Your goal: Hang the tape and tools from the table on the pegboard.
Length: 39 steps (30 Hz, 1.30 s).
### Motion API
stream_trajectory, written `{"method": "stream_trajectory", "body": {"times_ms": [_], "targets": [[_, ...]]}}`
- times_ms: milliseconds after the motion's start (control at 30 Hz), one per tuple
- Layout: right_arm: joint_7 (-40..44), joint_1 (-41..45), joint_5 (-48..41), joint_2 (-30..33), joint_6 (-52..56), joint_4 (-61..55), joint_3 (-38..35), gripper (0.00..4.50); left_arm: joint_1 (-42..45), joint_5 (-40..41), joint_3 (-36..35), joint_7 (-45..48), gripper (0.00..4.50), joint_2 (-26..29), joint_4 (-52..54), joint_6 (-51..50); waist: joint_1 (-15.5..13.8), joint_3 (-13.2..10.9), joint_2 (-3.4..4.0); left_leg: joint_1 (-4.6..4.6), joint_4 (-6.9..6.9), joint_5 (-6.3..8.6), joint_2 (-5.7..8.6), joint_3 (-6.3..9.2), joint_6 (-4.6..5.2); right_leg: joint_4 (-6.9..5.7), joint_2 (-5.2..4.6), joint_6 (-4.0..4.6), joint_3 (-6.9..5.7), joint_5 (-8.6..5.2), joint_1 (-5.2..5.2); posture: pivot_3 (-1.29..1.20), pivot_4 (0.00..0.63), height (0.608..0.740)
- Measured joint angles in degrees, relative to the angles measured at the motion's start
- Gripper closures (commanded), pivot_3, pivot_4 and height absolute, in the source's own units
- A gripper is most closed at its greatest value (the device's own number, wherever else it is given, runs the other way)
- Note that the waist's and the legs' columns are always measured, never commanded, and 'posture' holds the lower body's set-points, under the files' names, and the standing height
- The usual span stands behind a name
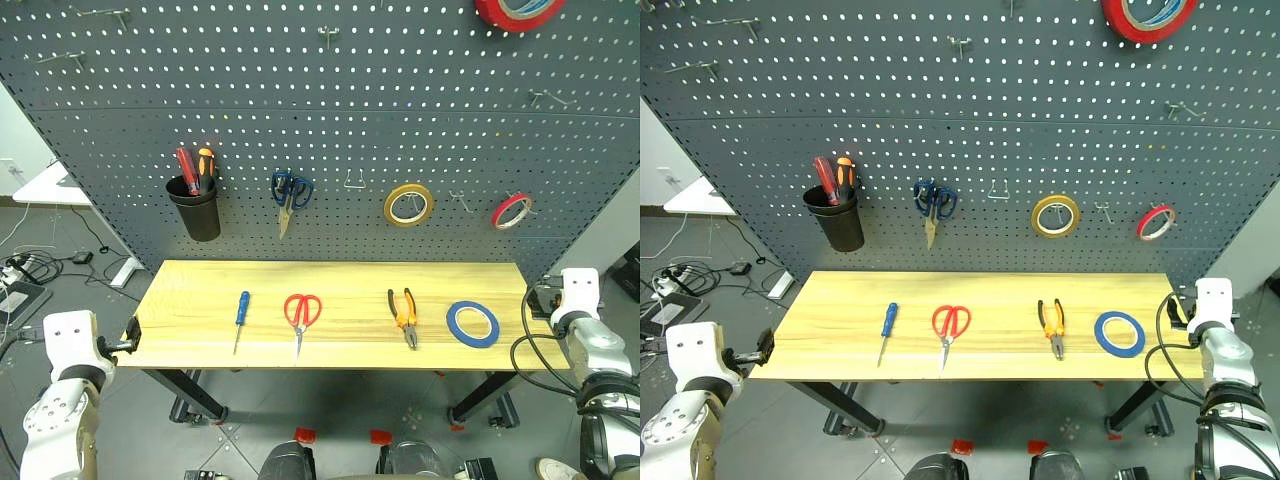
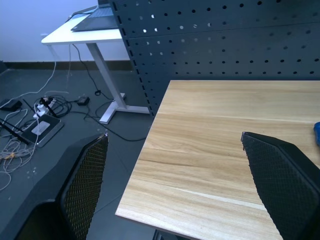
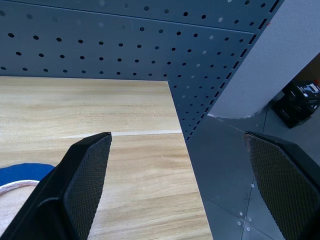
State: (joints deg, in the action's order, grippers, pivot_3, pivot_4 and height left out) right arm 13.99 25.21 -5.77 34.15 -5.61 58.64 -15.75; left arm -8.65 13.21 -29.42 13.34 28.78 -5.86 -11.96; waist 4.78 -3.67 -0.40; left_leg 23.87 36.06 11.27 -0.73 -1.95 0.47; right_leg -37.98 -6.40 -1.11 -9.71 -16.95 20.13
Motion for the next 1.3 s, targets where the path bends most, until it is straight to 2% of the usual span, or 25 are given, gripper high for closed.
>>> {"method": "stream_trajectory", "body": {"times_ms": [200,400,567,733,833,867,967,1133,1233,1300], "targets": [[0.24,0.0,0.06,-0.44,-0.32,-0.01,0.17,0.0,0.02,-0.1,0.07,0.08,0.01,0.0,0.0,-0.21,0.0,0.0,0.0,0.0,0.0,-0.01,-0.01,0.0,0.01,-0.01,0.0,0.0,0.0,0.0,-0.01,-0.13,0.0,0.74],[5.08,-1.99,0.14,-0.85,-0.41,-2.88,2.47,0.0,-1.03,-0.59,0.33,0.0,0.01,0.0,0.84,-0.72,0.0,0.0,0.0,0.0,0.0,-0.02,-0.01,0.0,0.03,0.0,0.0,0.0,0.01,0.0,-0.02,-0.13,0.0,0.74],[12.56,-9.28,0.11,-1.54,1.77,-16.53,6.55,0.0,-3.89,-0.91,3.26,2.44,0.01,-0.07,5.4,-0.99,-0.03,-0.21,0.03,0.01,-0.02,0.15,-0.03,0.01,-0.24,0.01,0.0,0.0,0.04,0.0,0.06,-0.15,0.062,0.74],[17.93,-17.78,0.25,-1.67,11.85,-37.8,12.77,0.0,-3.53,-0.28,7.82,6.56,0.01,0.04,11.7,-3.13,-0.41,-2.54,0.45,-0.06,0.01,0.16,-0.08,-0.05,-0.26,0.01,0.0,-0.01,0.24,0.0,0.12,-0.18,0.137,0.74],[18.46,-19.43,0.04,-1.66,19.22,-47.23,14.44,0.0,-1.44,0.18,10.88,9.19,0.01,0.45,14.32,-4.72,-1.01,-4.16,0.57,-0.07,0.01,0.16,-0.09,-0.19,-0.25,-0.06,0.03,-0.03,0.43,0.01,0.25,-0.21,0.187,0.74],[18.4,-19.55,0.01,-1.49,22.55,-50.44,14.72,0.0,-0.44,-0.18,12.27,9.84,0.01,1.19,14.95,-5.15,-1.17,-4.89,0.58,0.01,-0.02,0.15,-0.11,-0.28,-0.24,-0.06,0.08,-0.03,0.52,0.02,0.33,-0.21,0.187,0.74],[18.74,-18.79,0.05,-0.47,30.52,-55.07,15.62,0.0,3.63,-0.95,16.91,13.3,0.01,3.81,15.28,-7.3,-1.53,-6.35,0.28,0.11,-0.04,-0.03,-0.18,-0.53,0.11,-0.08,0.22,-0.03,0.78,0.02,0.36,-0.23,0.245,0.74],[21.67,-10.62,0.59,1.24,40.49,-54.15,20.06,0.0,14.48,0.37,27.83,24.01,0.01,5.61,16.83,-11.08,-1.59,-9.28,-0.05,0.61,-0.04,0.02,-0.27,-1.07,0.24,-0.14,0.25,-0.08,1.22,0.1,1.06,-0.23,0.289,0.74],[22.1,-4.61,2.37,1.21,43.84,-47.17,22.45,0.0,19.99,-3.21,35.79,30.03,0.01,7.72,16.45,-7.54,-1.5,-10.59,-0.23,0.73,-0.03,0.07,-0.34,-1.39,0.33,-0.14,0.3,0.15,1.36,0.33,1.26,-0.23,0.303,0.74],[22.0,-2.28,3.25,1.13,45.11,-43.13,23.67,0.0,21.63,-4.45,38.33,32.5,0.01,7.92,16.16,-6.07,-1.41,-11.21,-0.23,0.78,-0.04,0.12,-0.4,-1.5,0.38,-0.06,0.32,0.13,1.4,0.31,1.31,-0.23,0.306,0.74]]}}
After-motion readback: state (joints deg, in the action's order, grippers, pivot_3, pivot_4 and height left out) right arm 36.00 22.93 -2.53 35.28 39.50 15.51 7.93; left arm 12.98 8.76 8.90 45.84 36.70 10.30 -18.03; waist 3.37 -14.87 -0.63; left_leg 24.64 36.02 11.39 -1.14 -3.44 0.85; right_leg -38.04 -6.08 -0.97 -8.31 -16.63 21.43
